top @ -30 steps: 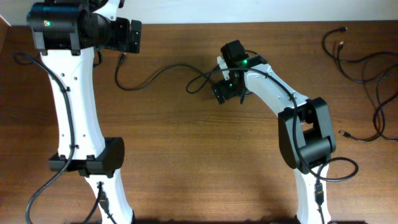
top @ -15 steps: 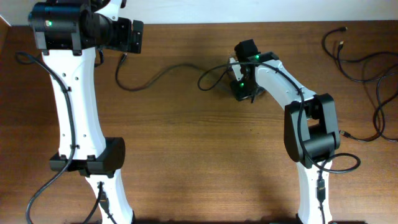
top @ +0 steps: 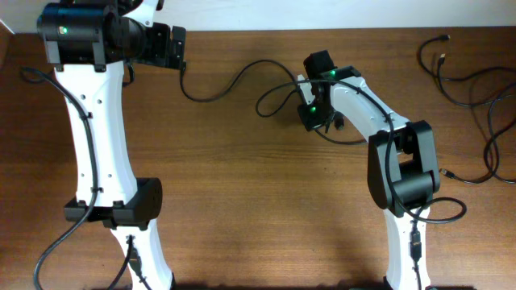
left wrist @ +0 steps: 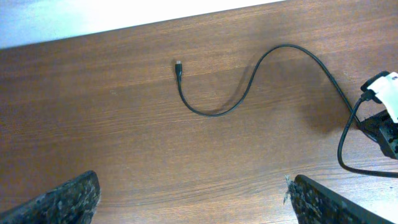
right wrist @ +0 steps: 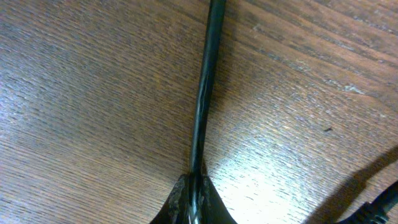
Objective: Untangle cables
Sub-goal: 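Drag the grasped cable rightward with the right gripper, then carry the cable to the right edge and open the right gripper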
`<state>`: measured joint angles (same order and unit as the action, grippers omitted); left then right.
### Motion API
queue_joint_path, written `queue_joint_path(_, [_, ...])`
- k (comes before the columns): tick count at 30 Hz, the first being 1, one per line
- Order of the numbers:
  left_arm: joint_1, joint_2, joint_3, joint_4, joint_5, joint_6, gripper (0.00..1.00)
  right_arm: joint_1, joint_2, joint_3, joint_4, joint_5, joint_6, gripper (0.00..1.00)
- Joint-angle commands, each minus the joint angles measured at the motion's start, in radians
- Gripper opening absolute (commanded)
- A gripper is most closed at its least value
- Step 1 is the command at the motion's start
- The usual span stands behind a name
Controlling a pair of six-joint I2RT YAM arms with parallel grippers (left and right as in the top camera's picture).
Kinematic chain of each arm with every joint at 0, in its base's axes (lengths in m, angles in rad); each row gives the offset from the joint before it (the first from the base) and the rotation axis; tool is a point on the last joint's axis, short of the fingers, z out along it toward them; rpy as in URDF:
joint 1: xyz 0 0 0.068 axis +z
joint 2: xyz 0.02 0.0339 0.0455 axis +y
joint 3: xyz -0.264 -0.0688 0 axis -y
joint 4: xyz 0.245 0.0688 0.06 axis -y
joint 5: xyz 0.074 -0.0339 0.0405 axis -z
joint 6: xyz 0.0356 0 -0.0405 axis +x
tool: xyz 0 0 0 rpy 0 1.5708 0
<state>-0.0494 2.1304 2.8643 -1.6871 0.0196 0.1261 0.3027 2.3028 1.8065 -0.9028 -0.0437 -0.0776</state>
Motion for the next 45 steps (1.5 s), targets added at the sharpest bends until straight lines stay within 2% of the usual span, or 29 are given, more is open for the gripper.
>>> queue_joint_path(1, [-0.003,-0.002,0.018,-0.001,0.011,-0.005,0.99,-0.011,-0.108,0.051,-0.002,-0.006,0.015,0.04])
queue_joint_path(16, [-0.003,-0.002,0.018,-0.001,0.011,-0.005,0.99,-0.158,-0.608,0.069,-0.106,0.003,0.015,0.04])
queue_joint_path(23, [-0.003,-0.002,0.016,-0.001,0.011,-0.005,0.99,-0.389,-0.874,0.069,-0.286,0.008,0.035,0.04])
queue_joint_path(29, [-0.003,-0.002,0.016,0.003,0.011,0.002,0.99,-0.563,-0.956,0.069,-0.430,0.064,0.057,0.04])
queue_joint_path(37, [-0.003,-0.002,0.016,0.003,0.011,0.006,0.99,-0.708,-1.068,0.069,-0.460,0.134,0.060,0.04])
queue_joint_path(45, [-0.003,-0.002,0.016,0.002,0.011,0.006,0.99,-0.742,-1.133,0.069,-0.483,0.055,0.060,0.04])
